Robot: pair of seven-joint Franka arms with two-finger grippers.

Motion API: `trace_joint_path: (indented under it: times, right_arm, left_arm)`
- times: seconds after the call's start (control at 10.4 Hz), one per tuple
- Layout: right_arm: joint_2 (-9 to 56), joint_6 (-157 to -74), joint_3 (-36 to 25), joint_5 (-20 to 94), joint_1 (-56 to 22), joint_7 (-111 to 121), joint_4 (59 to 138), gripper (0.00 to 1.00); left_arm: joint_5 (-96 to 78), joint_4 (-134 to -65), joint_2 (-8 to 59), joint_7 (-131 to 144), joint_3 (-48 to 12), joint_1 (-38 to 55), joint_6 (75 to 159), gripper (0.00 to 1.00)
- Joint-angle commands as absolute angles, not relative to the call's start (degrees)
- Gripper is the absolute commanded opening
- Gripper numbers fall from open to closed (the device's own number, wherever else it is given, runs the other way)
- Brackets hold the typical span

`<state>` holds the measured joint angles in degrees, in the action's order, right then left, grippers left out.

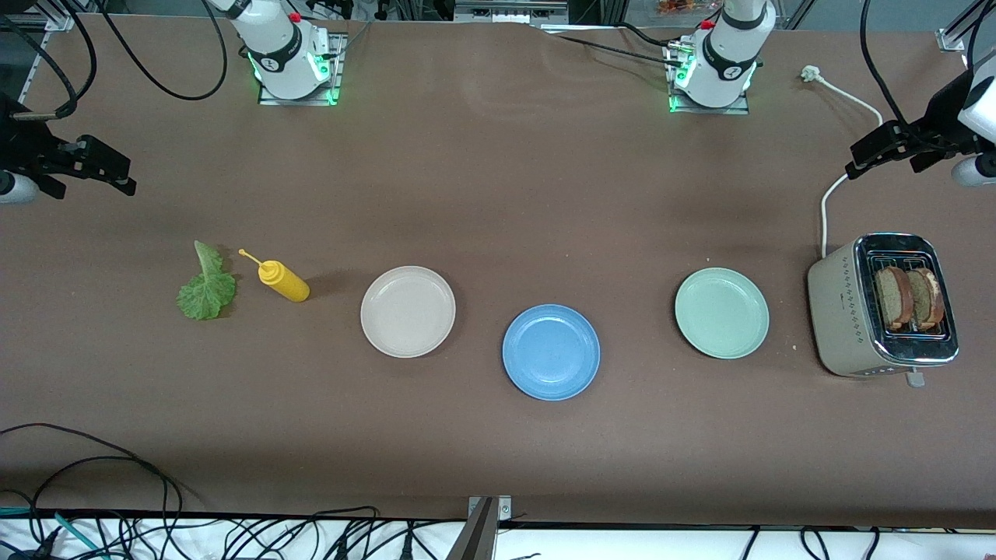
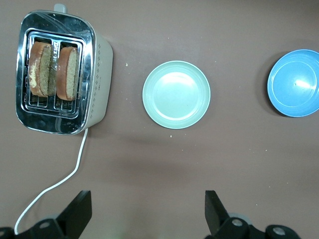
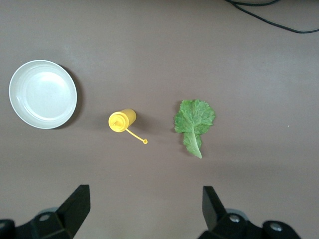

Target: Make sandwich in blue plate with both arms

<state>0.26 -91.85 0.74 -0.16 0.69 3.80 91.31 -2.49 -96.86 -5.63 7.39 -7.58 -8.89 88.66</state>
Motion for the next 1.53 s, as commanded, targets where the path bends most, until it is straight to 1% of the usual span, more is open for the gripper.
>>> trace_joint_path:
  times: [0.0, 0.19, 0.29, 0.38, 0.48, 0.77, 1.15, 1.44]
  right_arm:
    - [0.4, -91.7, 0.7, 1.0, 0.9, 4.3, 90.7, 1.00]
    - [0.4, -91.7, 0.7, 1.0, 0.9, 4.3, 90.7, 0.98]
    - [0.4, -91.6, 0.7, 1.0, 0.9, 4.3, 90.7, 0.98]
    - [0.4, -91.6, 0.7, 1.0, 0.9, 4.3, 90.7, 0.98]
    - [0.4, -91.6, 0.7, 1.0, 0.9, 4.3, 90.7, 1.00]
    - [0.5, -91.1, 0.8, 1.0, 0.9, 4.3, 90.7, 1.00]
    - [0.5, -91.1, 0.8, 0.9, 0.9, 4.4, 90.6, 1.00]
    - [0.5, -91.0, 0.8, 0.9, 0.9, 4.5, 90.6, 1.00]
  left_arm:
    - [-2.8, -97.1, -5.5, 7.1, -7.6, -9.4, 88.3, 1.00]
    - [-2.6, -97.1, -5.3, 6.9, -7.6, -9.3, 88.6, 1.00]
    - [0.1, -96.8, -2.4, 6.9, -7.6, -9.2, 89.0, 1.00]
    - [5.9, -95.8, 2.4, 6.5, -7.8, -8.8, 89.1, 1.00]
    - [7.9, -95.0, 4.1, 5.1, -7.6, -9.6, 89.1, 1.00]
    - [8.5, -94.9, 6.1, 4.8, -7.6, -12.2, 90.8, 1.00]
    - [8.7, -94.8, 13.6, 4.7, -7.6, -17.3, 96.3, 1.00]
    - [9.9, -94.7, 17.7, 4.7, -7.6, -17.6, 100.1, 1.00]
